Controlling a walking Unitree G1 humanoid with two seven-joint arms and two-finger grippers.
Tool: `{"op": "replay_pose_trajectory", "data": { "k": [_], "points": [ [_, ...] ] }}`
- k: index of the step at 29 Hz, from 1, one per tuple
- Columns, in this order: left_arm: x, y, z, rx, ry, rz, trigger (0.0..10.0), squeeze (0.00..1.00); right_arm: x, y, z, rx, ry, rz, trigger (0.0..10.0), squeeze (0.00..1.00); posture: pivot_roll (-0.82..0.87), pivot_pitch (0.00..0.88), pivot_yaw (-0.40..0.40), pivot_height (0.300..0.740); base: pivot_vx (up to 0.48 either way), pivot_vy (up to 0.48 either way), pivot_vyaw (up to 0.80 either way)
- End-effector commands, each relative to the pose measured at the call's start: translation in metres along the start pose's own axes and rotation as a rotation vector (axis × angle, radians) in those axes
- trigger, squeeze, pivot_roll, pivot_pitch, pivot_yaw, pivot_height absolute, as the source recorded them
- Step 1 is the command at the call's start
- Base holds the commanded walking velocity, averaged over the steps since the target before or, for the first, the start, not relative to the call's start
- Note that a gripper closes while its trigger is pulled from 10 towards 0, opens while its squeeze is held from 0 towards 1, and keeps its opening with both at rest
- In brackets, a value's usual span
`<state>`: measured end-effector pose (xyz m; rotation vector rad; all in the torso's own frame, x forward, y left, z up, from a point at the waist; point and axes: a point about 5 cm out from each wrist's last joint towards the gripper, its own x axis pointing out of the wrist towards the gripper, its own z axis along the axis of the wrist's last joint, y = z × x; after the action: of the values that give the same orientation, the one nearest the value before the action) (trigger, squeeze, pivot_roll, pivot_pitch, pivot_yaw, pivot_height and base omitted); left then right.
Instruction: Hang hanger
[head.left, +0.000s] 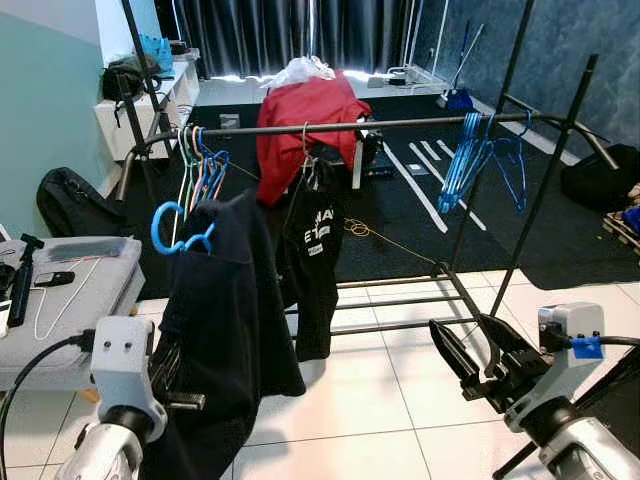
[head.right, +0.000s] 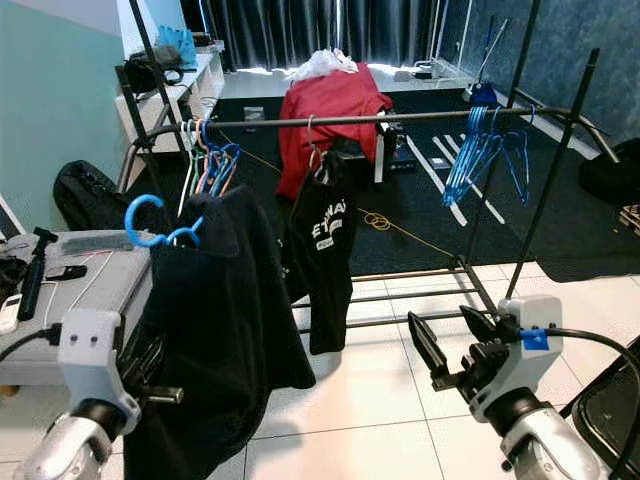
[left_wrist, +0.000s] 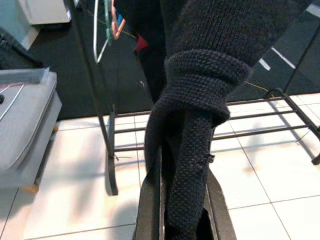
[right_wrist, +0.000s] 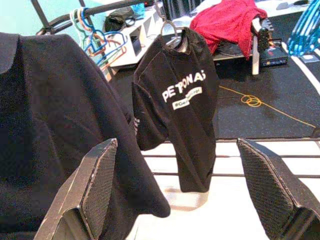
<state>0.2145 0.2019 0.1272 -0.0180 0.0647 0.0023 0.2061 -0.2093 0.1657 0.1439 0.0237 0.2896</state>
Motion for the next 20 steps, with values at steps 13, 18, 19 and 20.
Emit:
{"op": "replay_pose_trajectory", "data": {
  "k": [13,18,19,20],
  "points": [
    [0.0006,0.0037,0.0058,-0.017,-0.034,0.026,10.0,0.0,0.0001,0.003,-0.0002,0.01,0.009,0.014,10.0,0.0,-0.1,0.002,0.025,0.74,0.071,0.0,0.0],
    [0.0008,0.0042,0.0058,-0.018,-0.032,0.027,10.0,0.0,0.0002,0.0031,-0.0003,0.011,0.008,0.013,10.0,0.0,-0.1,0.002,0.026,0.74,0.0,0.0,0.0],
    [0.0009,0.0044,0.0057,-0.017,-0.031,0.027,10.0,0.0,0.0002,0.0032,-0.0004,0.011,0.008,0.012,10.0,0.0,-0.1,0.002,0.026,0.74,0.0,0.0,0.0],
    [0.0009,0.0043,0.0057,-0.017,-0.029,0.024,10.0,0.0,0.0001,0.0033,-0.0003,0.011,0.007,0.012,10.0,0.0,-0.1,0.001,0.026,0.74,0.0,0.0,0.0]
  ]
}}
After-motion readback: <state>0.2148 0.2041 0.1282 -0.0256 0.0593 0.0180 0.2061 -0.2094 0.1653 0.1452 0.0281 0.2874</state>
